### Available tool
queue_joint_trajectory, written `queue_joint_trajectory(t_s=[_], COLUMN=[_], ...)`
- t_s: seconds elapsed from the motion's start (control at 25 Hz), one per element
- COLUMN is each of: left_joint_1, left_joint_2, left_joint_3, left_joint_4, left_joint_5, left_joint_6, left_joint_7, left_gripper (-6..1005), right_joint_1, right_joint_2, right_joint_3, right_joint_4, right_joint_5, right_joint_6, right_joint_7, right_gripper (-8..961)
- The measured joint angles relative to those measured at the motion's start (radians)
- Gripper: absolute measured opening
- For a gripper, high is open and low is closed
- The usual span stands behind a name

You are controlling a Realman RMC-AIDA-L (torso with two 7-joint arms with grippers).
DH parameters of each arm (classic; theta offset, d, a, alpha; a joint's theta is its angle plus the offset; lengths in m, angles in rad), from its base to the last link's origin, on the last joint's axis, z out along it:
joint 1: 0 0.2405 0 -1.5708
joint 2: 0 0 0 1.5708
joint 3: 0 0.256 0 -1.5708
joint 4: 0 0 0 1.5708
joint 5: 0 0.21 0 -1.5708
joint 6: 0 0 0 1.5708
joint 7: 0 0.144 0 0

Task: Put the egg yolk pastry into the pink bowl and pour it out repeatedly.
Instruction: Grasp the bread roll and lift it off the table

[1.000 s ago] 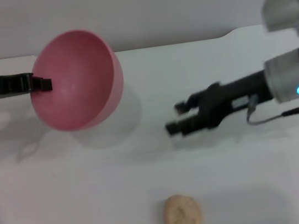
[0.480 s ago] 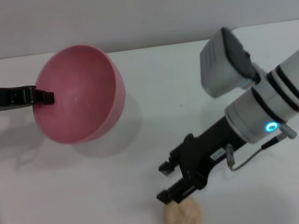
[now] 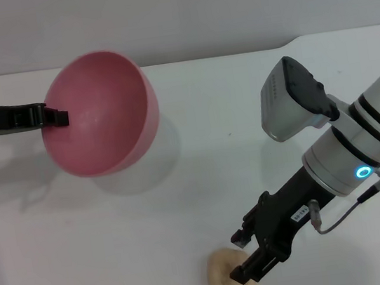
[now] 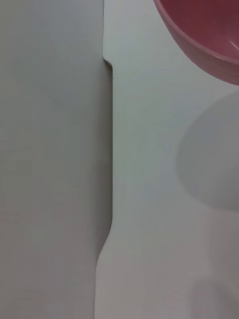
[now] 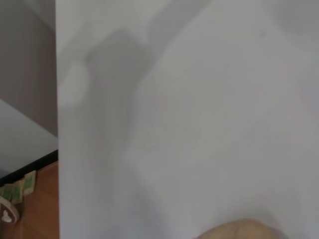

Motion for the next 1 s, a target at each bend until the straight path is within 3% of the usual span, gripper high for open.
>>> queue_joint_trajectory(t_s=[0.52, 1.0], left_joint_1=[-0.004, -0.006], left_joint_2=[-0.002, -0.003], left_joint_3=[0.0, 0.0], left_joint_4=[-0.001, -0.001], left_joint_5=[-0.001, -0.002], left_joint_6=[0.024, 0.028], left_joint_7=[0.003, 0.005], left_gripper=[-1, -1], right_joint_1=[0.005, 0.023], right_joint_2=[0.012, 0.016], right_joint_3=[-0.062, -0.169], right_joint_4=[0.001, 0.007], right_joint_5=[-0.008, 0.04], right_joint_6=[0.059, 0.105], right_joint_7=[0.0, 0.0], right_gripper=[656, 563])
